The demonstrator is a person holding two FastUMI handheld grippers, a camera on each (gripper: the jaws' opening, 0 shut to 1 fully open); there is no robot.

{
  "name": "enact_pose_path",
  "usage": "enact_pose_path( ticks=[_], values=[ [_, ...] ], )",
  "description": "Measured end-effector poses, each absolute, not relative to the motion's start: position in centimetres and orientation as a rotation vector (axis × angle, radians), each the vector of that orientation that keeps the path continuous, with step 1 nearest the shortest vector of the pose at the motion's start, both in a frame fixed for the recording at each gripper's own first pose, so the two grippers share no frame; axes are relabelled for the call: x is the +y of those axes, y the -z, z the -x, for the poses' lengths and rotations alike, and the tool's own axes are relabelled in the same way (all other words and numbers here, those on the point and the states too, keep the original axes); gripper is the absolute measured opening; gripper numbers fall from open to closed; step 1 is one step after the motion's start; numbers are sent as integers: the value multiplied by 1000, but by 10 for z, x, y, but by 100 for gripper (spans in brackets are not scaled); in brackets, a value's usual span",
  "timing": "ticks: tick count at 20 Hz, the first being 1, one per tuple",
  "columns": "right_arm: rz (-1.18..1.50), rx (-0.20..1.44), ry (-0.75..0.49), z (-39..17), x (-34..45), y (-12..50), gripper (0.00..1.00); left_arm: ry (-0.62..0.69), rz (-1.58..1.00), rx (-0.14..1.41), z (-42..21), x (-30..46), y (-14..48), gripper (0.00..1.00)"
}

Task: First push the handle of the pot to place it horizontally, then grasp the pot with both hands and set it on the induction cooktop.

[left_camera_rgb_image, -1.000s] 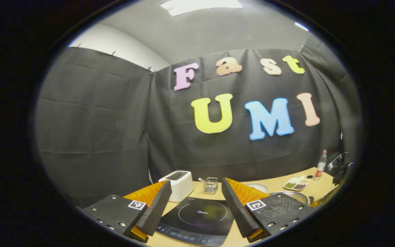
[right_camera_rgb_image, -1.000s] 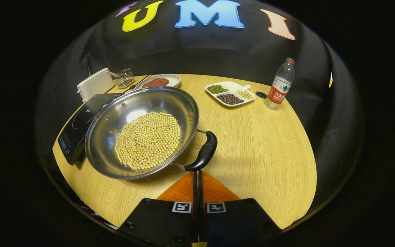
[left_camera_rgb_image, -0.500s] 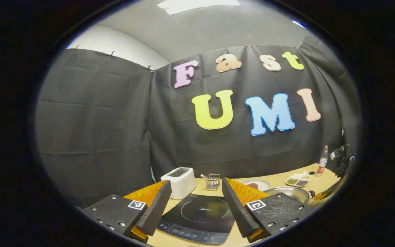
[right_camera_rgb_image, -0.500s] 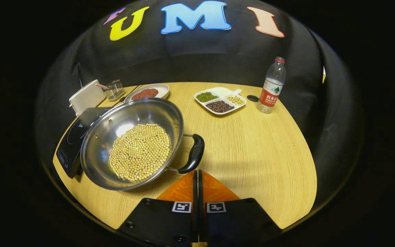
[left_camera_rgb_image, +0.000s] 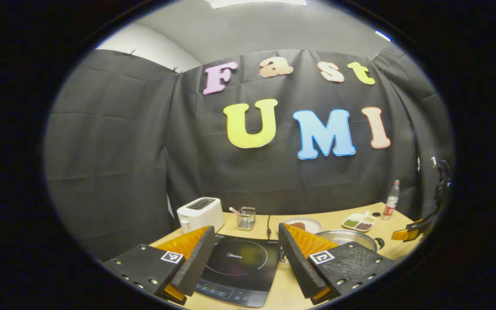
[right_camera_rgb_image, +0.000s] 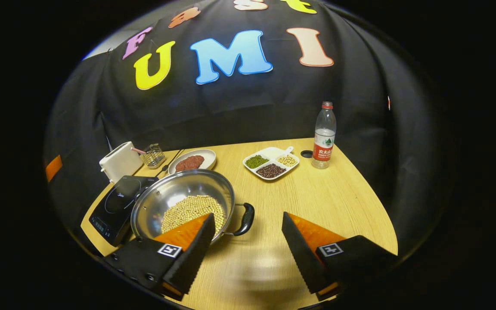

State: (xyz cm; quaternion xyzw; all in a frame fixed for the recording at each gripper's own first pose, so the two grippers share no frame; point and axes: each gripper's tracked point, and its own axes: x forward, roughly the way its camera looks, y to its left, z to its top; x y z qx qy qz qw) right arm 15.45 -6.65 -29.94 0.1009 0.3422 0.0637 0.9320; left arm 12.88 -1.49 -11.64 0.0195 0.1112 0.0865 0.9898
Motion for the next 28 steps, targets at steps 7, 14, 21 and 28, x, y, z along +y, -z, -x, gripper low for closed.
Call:
enact_pose_path(
  ticks=[7,14,21,28],
  values=[
    [-171,609,-120,-158,-66,270,98,-84,-11,286,-155,-37,144,88],
    [-172,622,-123,-163,-61,277,98,-27,-19,365,-173,-53,178,88],
    [-175,650,-137,-176,-53,293,98,10,-31,448,-195,-67,219,88],
    [-174,709,-170,-188,-41,321,98,25,-30,521,-227,-70,271,91]
  ],
)
